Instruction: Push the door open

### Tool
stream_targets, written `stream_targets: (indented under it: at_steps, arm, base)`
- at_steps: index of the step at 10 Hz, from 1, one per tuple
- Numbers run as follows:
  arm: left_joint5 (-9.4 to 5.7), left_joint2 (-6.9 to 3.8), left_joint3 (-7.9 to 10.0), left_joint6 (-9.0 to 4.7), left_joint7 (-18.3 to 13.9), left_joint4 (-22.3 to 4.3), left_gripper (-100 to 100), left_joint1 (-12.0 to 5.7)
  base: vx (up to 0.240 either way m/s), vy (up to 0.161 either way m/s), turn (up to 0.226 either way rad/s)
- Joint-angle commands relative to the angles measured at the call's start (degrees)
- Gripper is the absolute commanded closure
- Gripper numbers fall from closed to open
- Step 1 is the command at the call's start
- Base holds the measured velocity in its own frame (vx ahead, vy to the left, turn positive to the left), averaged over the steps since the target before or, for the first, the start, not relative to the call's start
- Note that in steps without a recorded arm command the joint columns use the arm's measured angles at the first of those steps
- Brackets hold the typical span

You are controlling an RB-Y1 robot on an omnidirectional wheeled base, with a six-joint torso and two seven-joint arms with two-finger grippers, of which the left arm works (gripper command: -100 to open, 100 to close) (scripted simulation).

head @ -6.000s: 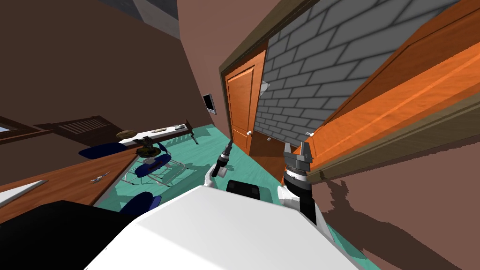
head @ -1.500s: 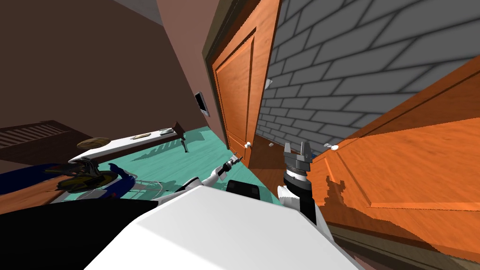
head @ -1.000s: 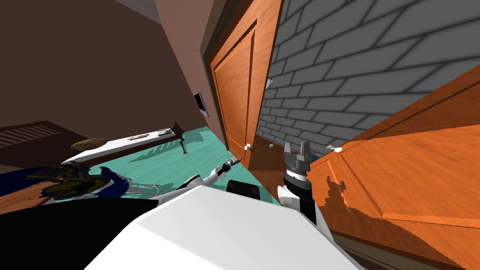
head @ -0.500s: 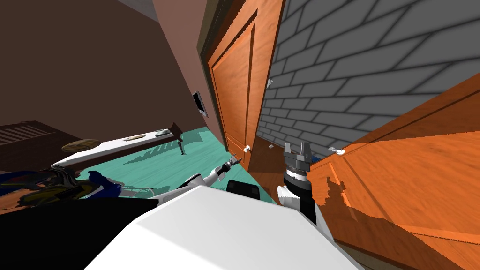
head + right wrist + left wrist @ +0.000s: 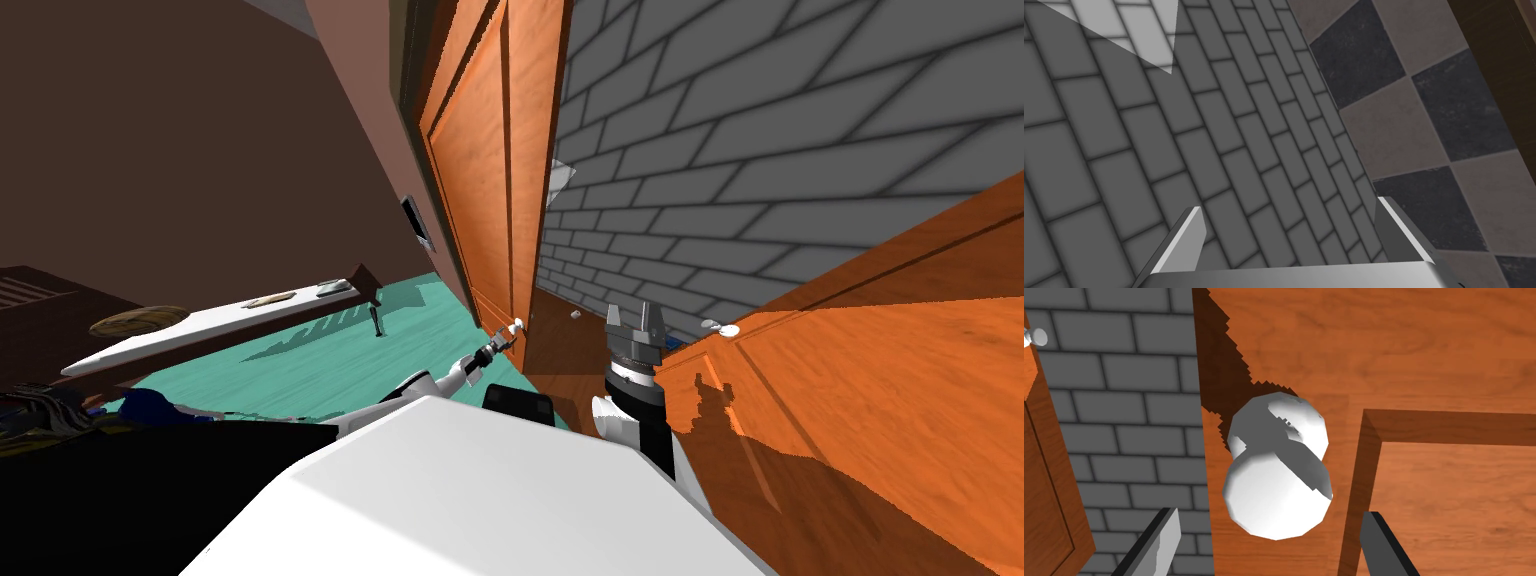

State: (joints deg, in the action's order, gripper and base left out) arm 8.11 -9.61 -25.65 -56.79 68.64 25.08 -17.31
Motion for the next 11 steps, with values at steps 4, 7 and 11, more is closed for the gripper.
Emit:
stream_targets:
  at_steps: [4,7,11]
  arm:
    - [-0.12,0.23,0.19,0.31,0.3,0.1,100,0.03]
    - [-0.12,0.23,0.19,0.31,0.3,0.1,100,0.03]
    - [-0.71,0.44,0.3,0.61,-2.3,0.4,100,0.07]
  base:
    - [0.107,-0.065,-0.013]
    - [-0.01,0.01,-0.013]
    - [0.011,-0.006,-0.01]
